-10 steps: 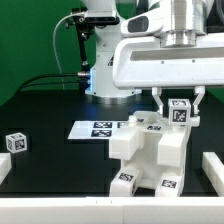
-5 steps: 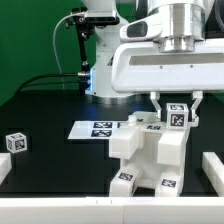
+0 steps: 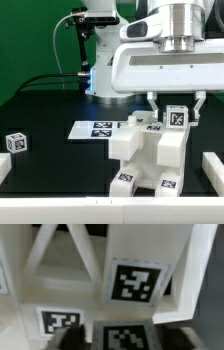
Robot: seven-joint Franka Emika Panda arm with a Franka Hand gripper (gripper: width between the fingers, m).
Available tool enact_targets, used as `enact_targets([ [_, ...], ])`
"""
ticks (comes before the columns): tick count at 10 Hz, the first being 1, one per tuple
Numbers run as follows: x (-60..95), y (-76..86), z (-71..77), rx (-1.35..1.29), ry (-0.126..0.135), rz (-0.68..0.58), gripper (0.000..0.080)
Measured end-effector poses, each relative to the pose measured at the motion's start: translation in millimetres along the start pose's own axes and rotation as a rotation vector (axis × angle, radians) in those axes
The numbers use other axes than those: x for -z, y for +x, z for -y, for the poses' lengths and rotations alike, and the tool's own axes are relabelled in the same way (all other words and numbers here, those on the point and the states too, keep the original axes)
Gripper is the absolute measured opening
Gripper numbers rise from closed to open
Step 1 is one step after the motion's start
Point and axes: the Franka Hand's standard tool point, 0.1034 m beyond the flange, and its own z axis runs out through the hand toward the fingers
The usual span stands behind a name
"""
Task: Assemble chair
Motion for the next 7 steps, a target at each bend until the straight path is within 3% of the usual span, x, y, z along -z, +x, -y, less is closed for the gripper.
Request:
enact_targets([
  [1, 0.0, 0.0, 0.0, 0.0, 0.0, 0.0, 0.0557],
  [2, 0.0, 0.0, 0.0, 0.0, 0.0, 0.0, 0.0621],
  [5, -0.3, -0.9, -0.2, 0.0, -0.001, 0.007, 0.0648],
  [7, 7.6, -1.9, 0.6, -0.013, -0.002, 0.103, 0.0649],
])
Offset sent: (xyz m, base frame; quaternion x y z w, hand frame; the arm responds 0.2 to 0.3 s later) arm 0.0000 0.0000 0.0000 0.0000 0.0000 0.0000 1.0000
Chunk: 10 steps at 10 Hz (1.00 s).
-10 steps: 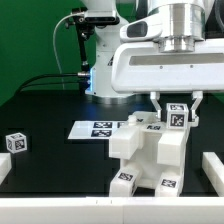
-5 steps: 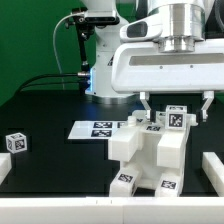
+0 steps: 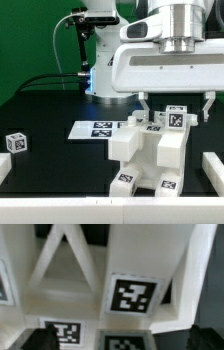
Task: Assemble chair
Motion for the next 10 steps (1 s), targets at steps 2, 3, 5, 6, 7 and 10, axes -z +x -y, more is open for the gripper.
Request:
enact_targets([
  [2, 7.9, 0.4, -7.2, -0.024, -0.018, 0.176, 0.0649],
  [3, 11.4, 5.6, -9.6, -0.034, -0.031, 0.272, 0.0649],
  [5, 9.5, 21.9, -14.3, -0.068, -0.047, 0.388, 0.0649],
  [6, 7.6, 29.1, -9.6, -0.092, -0.052, 0.393, 0.0649],
  [7, 3.6, 36.5, 0.2, -0.098, -0.044, 0.34, 0.0649],
  [10, -7.5, 24.4, 9.7, -0.088, -0.04, 0.303, 0.0649],
])
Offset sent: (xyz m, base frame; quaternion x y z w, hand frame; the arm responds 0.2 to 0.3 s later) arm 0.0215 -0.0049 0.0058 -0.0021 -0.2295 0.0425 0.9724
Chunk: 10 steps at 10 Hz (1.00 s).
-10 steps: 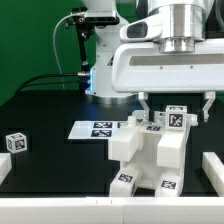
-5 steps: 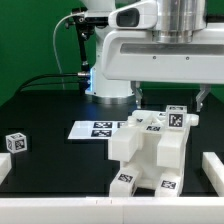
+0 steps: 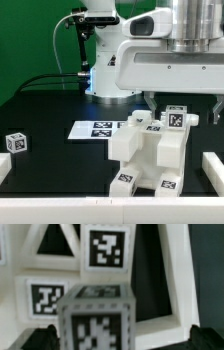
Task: Assemble chair
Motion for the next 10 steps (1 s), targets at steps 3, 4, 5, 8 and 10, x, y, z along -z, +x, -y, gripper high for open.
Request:
enact_targets([
  [3, -1.5, -4.4, -5.9, 0.0, -0.003, 0.01, 0.0649],
  [4, -1.0, -4.7, -8.8, -0.004, -0.005, 0.016, 0.0649],
  [5, -1.5, -4.5, -8.7, -0.005, -0.006, 0.014, 0.0649],
  [8, -2.5, -4.7, -9.2, -0.025, -0.007, 0.016, 0.038],
  [10, -2.9, -4.8, -9.2, -0.058, -0.007, 0.016, 0.0264],
])
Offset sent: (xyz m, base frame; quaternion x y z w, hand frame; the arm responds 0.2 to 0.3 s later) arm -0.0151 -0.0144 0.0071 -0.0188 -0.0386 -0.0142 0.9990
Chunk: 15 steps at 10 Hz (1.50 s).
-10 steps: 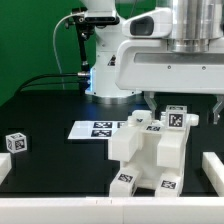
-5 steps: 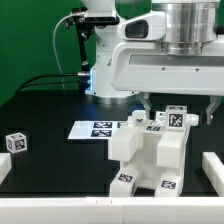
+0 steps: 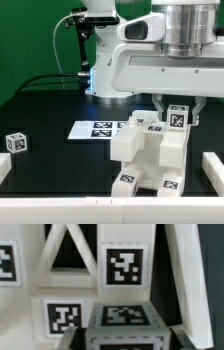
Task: Assemble chair
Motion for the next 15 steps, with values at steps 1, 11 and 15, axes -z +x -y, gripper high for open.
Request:
enact_targets([
  [1, -0.2, -0.2, 0.2, -0.083, 0.001, 0.001, 0.0264],
  [11, -0.7, -0.8, 1.2, -0.718, 0.001, 0.002, 0.0265],
  [15, -0.9, -1.4, 2.6, -0.947, 0.004, 0.006, 0.0265],
])
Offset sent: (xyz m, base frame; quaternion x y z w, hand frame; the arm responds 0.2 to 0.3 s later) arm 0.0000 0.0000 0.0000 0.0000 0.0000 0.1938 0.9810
